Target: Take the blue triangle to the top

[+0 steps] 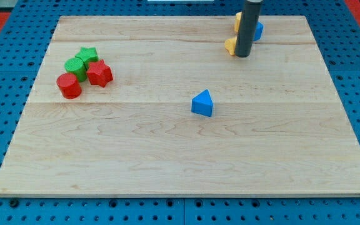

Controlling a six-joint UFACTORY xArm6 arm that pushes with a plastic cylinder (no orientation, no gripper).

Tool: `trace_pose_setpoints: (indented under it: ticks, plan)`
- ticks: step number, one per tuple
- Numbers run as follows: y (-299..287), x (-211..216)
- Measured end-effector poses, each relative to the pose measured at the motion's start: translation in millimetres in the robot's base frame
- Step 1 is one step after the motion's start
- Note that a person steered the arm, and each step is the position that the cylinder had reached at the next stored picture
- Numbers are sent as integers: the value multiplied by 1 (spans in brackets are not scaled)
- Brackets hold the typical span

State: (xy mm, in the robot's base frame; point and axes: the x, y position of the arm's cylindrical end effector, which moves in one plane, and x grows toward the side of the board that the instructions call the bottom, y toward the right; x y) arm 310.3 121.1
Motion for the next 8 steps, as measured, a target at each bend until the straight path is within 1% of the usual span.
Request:
trace_pose_setpoints:
  ticks: [2,3,4,5,6,7,8]
  plan:
    - [10,142]
    - [-24,152]
    - [-70,152]
    - [-97,142]
    - [-115,142]
    - [-128,167]
    - [-160,135]
